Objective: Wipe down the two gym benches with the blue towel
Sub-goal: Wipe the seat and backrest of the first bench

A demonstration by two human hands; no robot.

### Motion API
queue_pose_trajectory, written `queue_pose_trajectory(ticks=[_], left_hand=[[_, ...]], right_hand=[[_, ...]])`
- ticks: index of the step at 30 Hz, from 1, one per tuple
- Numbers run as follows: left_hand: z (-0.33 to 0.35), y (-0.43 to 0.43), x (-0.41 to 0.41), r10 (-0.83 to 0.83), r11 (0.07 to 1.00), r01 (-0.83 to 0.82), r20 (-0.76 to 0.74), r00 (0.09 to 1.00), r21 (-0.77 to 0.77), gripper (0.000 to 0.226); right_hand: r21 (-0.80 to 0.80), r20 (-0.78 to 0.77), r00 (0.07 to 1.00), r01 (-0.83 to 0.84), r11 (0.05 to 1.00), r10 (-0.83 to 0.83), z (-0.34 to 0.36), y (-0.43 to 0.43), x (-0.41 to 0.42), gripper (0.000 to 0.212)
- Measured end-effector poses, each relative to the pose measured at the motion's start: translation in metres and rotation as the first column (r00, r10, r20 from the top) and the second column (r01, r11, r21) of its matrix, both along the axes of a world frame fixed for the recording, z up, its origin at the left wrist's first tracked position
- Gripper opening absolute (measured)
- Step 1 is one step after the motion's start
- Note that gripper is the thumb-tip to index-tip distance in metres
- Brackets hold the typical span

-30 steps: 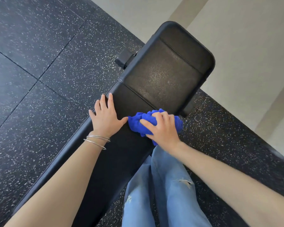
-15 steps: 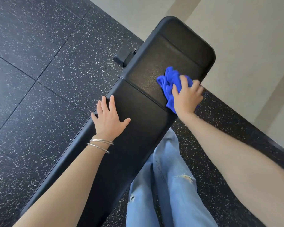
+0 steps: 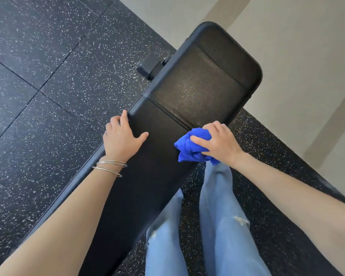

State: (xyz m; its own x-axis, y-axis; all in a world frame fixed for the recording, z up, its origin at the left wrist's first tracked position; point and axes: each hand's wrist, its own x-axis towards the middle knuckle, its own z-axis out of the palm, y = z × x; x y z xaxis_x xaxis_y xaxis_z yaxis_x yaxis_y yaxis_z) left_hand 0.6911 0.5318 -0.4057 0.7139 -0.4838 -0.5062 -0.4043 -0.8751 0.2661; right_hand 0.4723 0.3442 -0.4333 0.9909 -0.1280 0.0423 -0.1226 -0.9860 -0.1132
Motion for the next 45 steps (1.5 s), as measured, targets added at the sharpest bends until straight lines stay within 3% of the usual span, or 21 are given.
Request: queue_pose_trajectory(ticks=[4,6,11,13,15,17,18,23,26,29,32,34,35,37,39,40,42,45], left_hand=[[-0.004,-0.004,-0.009,0.026,1.000,-0.026,0.030,0.999,0.010,0.091],[-0.005,-0.006,-0.013,0.038,0.999,-0.039,0.047,0.998,0.020,0.091],[-0.005,-0.014,-0.025,0.090,0.993,-0.096,0.091,0.992,0.065,0.090],[-0.004,-0.022,-0.033,0.131,0.987,-0.140,0.103,0.986,0.081,0.090],[-0.002,-0.032,-0.041,0.167,0.979,-0.179,0.114,0.979,0.098,0.089],[0.000,-0.043,-0.051,0.183,0.975,-0.196,0.120,0.976,0.102,0.087],[0.001,-0.049,-0.056,0.183,0.976,-0.196,0.128,0.975,0.097,0.087],[0.010,-0.070,-0.084,0.165,0.981,-0.181,0.191,0.968,0.072,0.083],[0.013,-0.067,-0.102,0.205,0.973,-0.222,0.194,0.959,0.071,0.082],[0.017,-0.049,-0.117,0.277,0.948,-0.299,0.176,0.945,0.111,0.083],[0.020,-0.015,-0.134,0.328,0.918,-0.358,0.185,0.927,0.168,0.083],[0.020,0.009,-0.146,0.338,0.909,-0.373,0.195,0.921,0.187,0.082],[0.020,0.019,-0.152,0.342,0.903,-0.379,0.197,0.919,0.200,0.082],[0.021,0.035,-0.169,0.353,0.894,-0.392,0.200,0.914,0.217,0.081],[0.022,0.046,-0.186,0.361,0.892,-0.403,0.213,0.908,0.205,0.082],[0.023,0.051,-0.195,0.369,0.891,-0.410,0.214,0.904,0.196,0.082],[0.024,0.058,-0.213,0.393,0.884,-0.429,0.199,0.898,0.187,0.083],[0.027,0.076,-0.236,0.410,0.879,-0.446,0.206,0.888,0.172,0.082]], right_hand=[[-0.026,-0.027,1.000,0.015,1.000,-0.016,0.003,-0.042,0.012,0.045],[-0.055,-0.042,0.992,0.112,0.992,-0.115,0.004,-0.065,0.020,0.053],[-0.131,-0.094,0.953,0.274,0.953,-0.287,0.011,-0.125,0.051,0.043],[-0.130,-0.137,0.879,0.440,0.888,-0.456,0.017,-0.150,0.070,0.041],[-0.095,-0.172,0.744,0.640,0.763,-0.646,0.021,-0.170,0.089,0.041],[-0.047,-0.211,0.661,0.730,0.682,-0.721,0.023,-0.176,0.101,0.041],[-0.035,-0.216,0.667,0.725,0.688,-0.713,0.024,-0.173,0.103,0.041],[-0.001,-0.250,0.886,0.404,0.915,-0.392,0.026,-0.119,0.082,0.042],[0.032,-0.269,0.947,0.193,0.981,-0.178,0.024,-0.063,0.066,0.043],[0.074,-0.343,0.935,-0.064,0.995,0.085,0.026,-0.007,0.052,0.045],[0.046,-0.240,0.876,-0.421,0.906,0.419,0.021,-0.013,0.065,0.043],[-0.045,-0.199,0.848,-0.509,0.859,0.492,0.019,-0.049,0.089,0.038],[-0.067,-0.201,0.888,-0.434,0.899,0.413,0.018,-0.068,0.104,0.038],[-0.060,-0.215,0.977,-0.023,0.998,0.010,0.020,-0.091,0.131,0.041],[0.006,-0.221,0.884,0.424,0.906,-0.412,0.022,-0.088,0.150,0.040],[0.010,-0.234,0.829,0.524,0.851,-0.508,0.021,-0.073,0.156,0.040],[0.034,-0.237,0.830,0.526,0.850,-0.504,0.018,-0.031,0.163,0.040],[0.085,-0.224,0.933,0.308,0.948,-0.283,0.019,0.053,0.154,0.038]])
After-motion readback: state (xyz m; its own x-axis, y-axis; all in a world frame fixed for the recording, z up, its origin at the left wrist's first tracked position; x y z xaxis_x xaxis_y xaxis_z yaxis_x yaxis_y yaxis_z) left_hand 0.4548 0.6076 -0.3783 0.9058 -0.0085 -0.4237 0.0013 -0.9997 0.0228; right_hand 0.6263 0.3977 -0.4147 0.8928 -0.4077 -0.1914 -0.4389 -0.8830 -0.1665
